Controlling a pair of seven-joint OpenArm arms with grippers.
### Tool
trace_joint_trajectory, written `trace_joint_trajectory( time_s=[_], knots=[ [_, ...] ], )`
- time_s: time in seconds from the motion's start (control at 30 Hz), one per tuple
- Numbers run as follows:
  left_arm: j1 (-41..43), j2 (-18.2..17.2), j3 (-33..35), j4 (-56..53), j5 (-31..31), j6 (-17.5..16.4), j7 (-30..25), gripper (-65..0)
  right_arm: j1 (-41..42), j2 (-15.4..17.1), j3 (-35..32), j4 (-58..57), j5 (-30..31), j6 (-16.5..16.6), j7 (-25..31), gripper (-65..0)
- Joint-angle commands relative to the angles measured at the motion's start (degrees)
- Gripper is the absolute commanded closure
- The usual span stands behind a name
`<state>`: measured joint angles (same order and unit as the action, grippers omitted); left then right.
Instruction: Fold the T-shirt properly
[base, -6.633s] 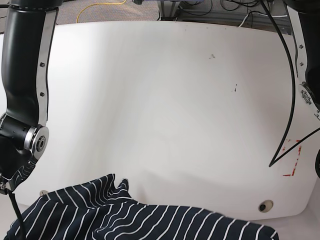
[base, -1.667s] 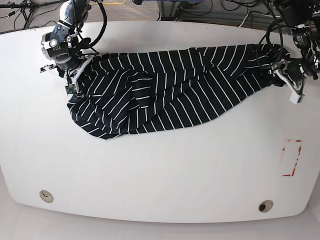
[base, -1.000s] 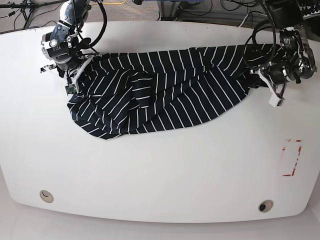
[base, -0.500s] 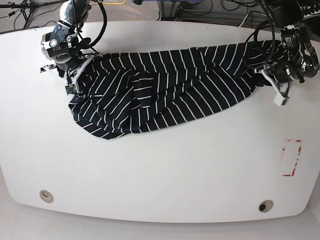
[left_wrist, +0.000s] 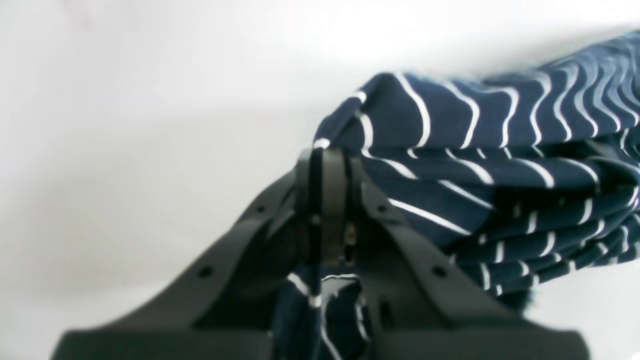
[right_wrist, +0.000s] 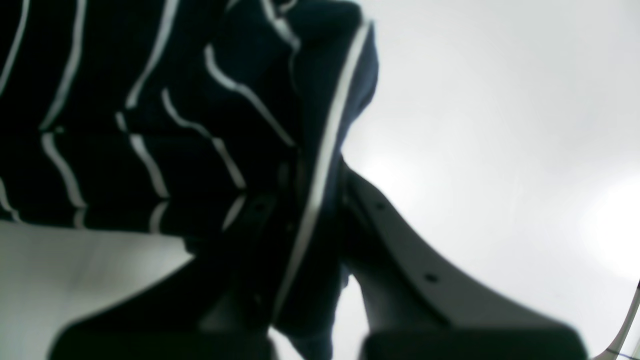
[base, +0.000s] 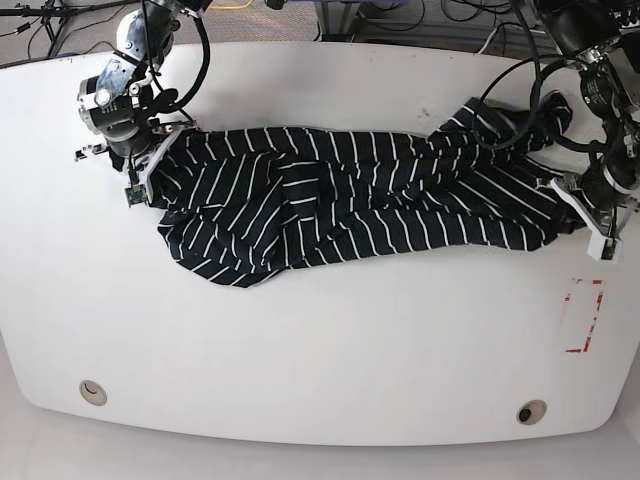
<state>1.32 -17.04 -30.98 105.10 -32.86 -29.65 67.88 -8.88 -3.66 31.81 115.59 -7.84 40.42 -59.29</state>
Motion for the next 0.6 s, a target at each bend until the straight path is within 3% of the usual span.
trace_joint_trajectory(
  time_s=[0.0,0.4,0.57],
  knots=[
    [-1.45,-1.29,-0.36,3.60,-0.15,-0.55,-1.02,0.0,2.16,0.98,-0.12,1.11,-0.47,-0.42,0.87,0.0],
    [-12.71,-1.38,-0.89,4.13,0.91,-0.46,-0.76,0.0,16.67,6.43,-1.09,-0.56,-0.38,-0.42,0.87,0.0],
    [-19.56,-1.12,-0.36,4.04,5.48,0.77,-0.76,0.0,23.08,11.35,-6.01,-1.00,-0.38,-0.42,0.87,0.0]
  ],
)
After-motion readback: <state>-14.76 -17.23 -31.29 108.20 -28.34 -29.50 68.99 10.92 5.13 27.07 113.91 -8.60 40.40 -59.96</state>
